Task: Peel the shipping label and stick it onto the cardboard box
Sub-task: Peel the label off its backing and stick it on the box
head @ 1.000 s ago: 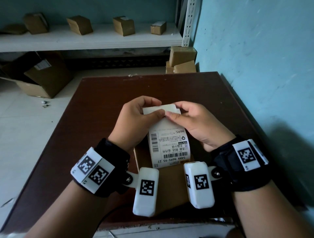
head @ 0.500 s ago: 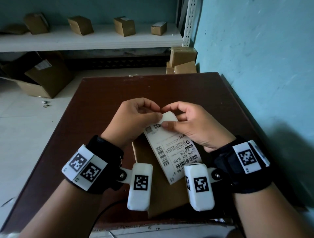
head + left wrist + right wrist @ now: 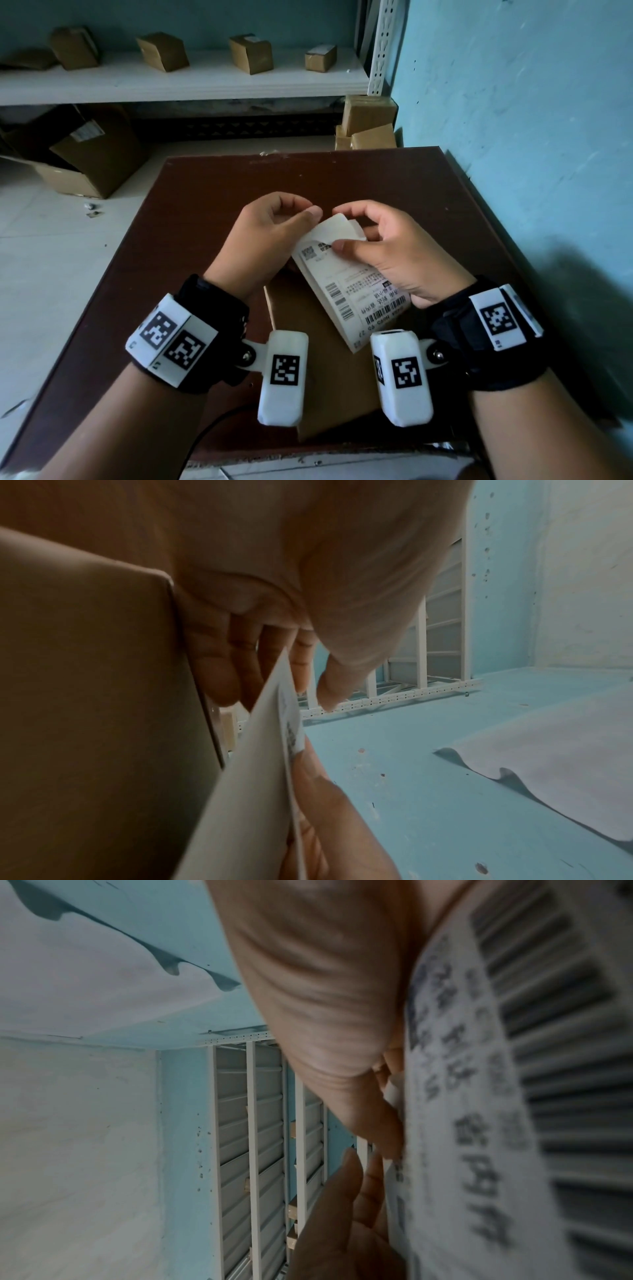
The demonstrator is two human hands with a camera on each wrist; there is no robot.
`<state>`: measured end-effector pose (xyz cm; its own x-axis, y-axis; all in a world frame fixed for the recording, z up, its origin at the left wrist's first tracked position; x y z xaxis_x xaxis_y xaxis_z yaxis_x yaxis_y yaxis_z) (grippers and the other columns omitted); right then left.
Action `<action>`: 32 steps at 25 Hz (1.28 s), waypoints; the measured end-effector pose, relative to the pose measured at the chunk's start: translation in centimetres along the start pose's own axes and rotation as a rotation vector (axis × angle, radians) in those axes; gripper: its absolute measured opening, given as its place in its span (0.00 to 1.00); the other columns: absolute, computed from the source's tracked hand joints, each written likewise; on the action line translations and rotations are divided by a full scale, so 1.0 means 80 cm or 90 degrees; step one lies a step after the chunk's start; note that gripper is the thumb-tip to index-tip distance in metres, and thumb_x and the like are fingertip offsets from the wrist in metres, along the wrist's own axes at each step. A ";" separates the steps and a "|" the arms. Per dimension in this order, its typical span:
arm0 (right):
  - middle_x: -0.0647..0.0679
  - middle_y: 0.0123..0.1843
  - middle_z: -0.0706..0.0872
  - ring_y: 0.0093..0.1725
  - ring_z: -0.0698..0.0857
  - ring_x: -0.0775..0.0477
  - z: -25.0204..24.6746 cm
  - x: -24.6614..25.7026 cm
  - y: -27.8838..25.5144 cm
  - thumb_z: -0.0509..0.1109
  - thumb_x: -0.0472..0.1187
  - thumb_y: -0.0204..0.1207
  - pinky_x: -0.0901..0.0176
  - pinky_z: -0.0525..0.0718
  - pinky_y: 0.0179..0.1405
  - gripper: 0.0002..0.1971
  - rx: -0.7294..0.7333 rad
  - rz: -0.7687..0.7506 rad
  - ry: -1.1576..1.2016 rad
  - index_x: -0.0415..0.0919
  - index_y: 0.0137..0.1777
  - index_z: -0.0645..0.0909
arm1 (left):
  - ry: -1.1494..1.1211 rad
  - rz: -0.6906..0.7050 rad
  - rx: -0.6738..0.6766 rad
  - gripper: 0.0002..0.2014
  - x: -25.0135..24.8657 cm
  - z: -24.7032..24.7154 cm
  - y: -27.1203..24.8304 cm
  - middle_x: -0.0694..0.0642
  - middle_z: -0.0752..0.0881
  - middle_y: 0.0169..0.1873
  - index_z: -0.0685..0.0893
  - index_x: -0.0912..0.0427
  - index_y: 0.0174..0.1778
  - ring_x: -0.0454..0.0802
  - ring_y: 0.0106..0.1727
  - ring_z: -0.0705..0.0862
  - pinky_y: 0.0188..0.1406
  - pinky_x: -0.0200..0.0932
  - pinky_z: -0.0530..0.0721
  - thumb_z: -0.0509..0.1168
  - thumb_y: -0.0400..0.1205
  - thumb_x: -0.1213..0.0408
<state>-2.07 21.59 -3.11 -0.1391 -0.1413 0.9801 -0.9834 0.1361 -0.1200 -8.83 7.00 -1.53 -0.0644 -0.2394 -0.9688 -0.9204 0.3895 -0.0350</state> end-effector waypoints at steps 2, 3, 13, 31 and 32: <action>0.40 0.49 0.94 0.47 0.94 0.40 -0.005 0.000 0.000 0.78 0.35 0.75 0.34 0.92 0.49 0.22 -0.023 -0.003 0.015 0.48 0.68 0.79 | 0.006 -0.031 0.029 0.09 0.003 0.004 -0.001 0.54 0.92 0.40 0.86 0.56 0.55 0.47 0.39 0.93 0.35 0.43 0.91 0.72 0.81 0.58; 0.40 0.49 0.94 0.46 0.94 0.40 -0.006 0.001 0.000 0.78 0.35 0.75 0.34 0.92 0.48 0.23 -0.025 -0.004 0.019 0.47 0.68 0.79 | 0.012 -0.037 0.039 0.08 0.004 0.006 -0.002 0.54 0.93 0.39 0.86 0.56 0.54 0.47 0.40 0.93 0.36 0.45 0.91 0.72 0.81 0.59; 0.40 0.52 0.93 0.49 0.94 0.40 0.007 0.003 -0.003 0.80 0.33 0.72 0.39 0.92 0.49 0.27 0.029 -0.005 0.030 0.47 0.69 0.78 | 0.001 -0.020 0.049 0.01 -0.003 0.005 -0.005 0.51 0.92 0.32 0.90 0.57 0.45 0.45 0.33 0.91 0.29 0.34 0.86 0.74 0.79 0.66; 0.40 0.53 0.93 0.52 0.93 0.41 0.011 0.002 -0.002 0.82 0.38 0.70 0.36 0.90 0.54 0.29 0.058 -0.015 -0.012 0.48 0.70 0.78 | 0.062 0.070 0.001 0.03 -0.005 -0.006 0.005 0.50 0.89 0.33 0.88 0.52 0.45 0.42 0.32 0.85 0.30 0.37 0.83 0.73 0.80 0.65; 0.40 0.53 0.93 0.51 0.93 0.41 0.010 0.001 -0.001 0.82 0.38 0.70 0.36 0.91 0.54 0.28 0.051 -0.014 -0.011 0.49 0.70 0.78 | 0.058 0.068 -0.002 0.01 -0.006 -0.006 0.005 0.50 0.89 0.34 0.88 0.53 0.46 0.42 0.32 0.85 0.29 0.37 0.84 0.72 0.81 0.63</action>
<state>-2.08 20.76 -3.13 -0.1182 -0.1611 0.9798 -0.9924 0.0545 -0.1107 -9.36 6.81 -0.98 -0.1963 -0.2775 -0.9405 -0.9080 0.4135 0.0675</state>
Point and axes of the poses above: each hand's wrist, its own y-axis towards the middle knuckle, its own z-axis out of the palm, x = y × z, the point moved 9 cm from there along y, towards the middle knuckle
